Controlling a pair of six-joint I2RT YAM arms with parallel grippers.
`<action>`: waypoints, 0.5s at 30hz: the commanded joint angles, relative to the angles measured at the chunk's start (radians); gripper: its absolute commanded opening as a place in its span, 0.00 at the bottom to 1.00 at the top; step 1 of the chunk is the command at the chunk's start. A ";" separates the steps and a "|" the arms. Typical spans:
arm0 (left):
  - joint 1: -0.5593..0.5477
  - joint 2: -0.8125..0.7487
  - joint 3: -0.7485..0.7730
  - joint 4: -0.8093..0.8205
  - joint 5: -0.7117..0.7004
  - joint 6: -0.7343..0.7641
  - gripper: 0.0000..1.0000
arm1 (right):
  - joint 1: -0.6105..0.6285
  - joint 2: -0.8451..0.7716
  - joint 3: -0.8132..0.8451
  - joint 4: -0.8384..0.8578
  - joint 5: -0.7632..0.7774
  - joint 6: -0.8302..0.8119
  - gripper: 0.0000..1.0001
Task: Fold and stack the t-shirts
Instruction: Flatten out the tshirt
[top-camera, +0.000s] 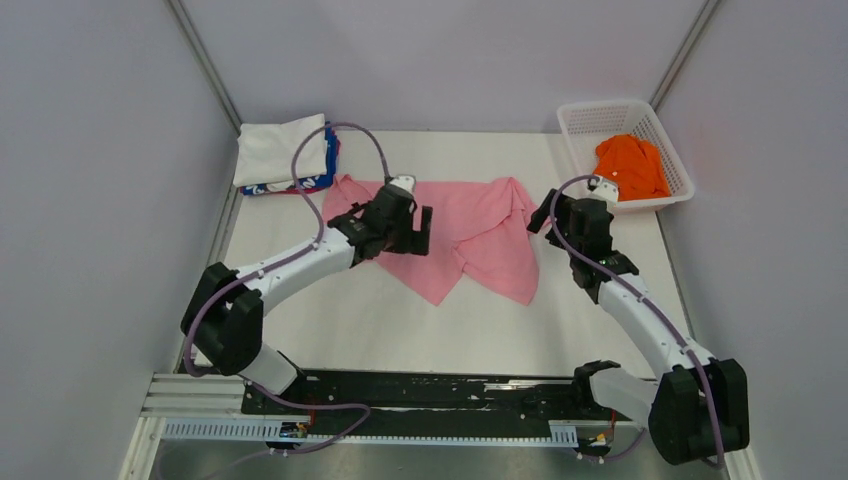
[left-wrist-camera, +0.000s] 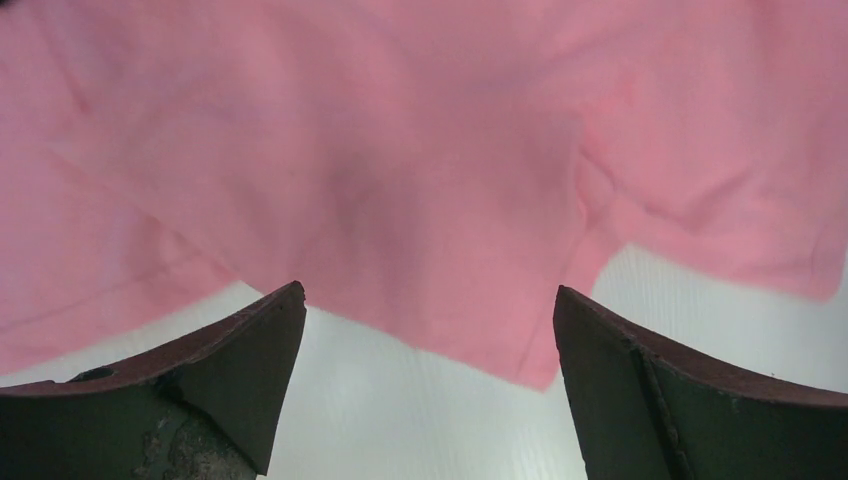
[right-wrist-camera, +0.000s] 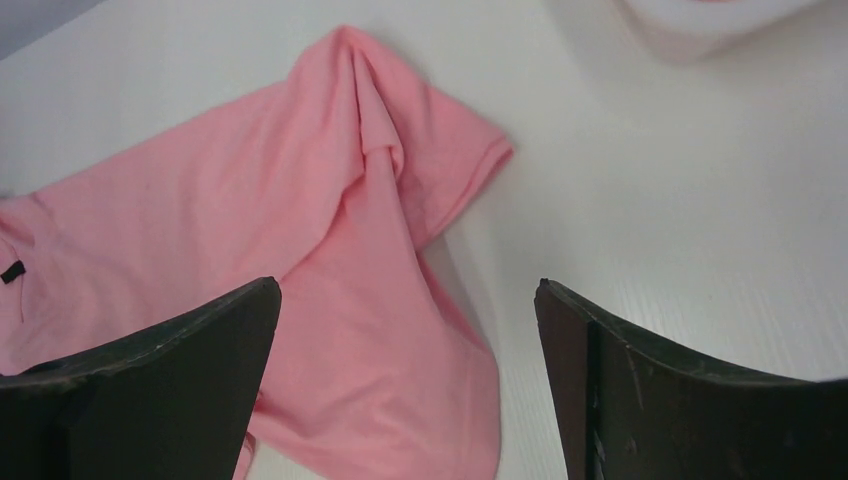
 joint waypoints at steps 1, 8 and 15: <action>-0.174 -0.020 -0.049 -0.057 0.006 0.065 1.00 | -0.011 -0.115 -0.119 -0.098 -0.105 0.161 1.00; -0.345 0.116 -0.029 -0.102 0.033 0.076 0.93 | -0.011 -0.164 -0.161 -0.178 -0.110 0.202 1.00; -0.365 0.291 0.028 -0.100 0.030 0.052 0.80 | -0.012 -0.177 -0.168 -0.190 -0.085 0.195 1.00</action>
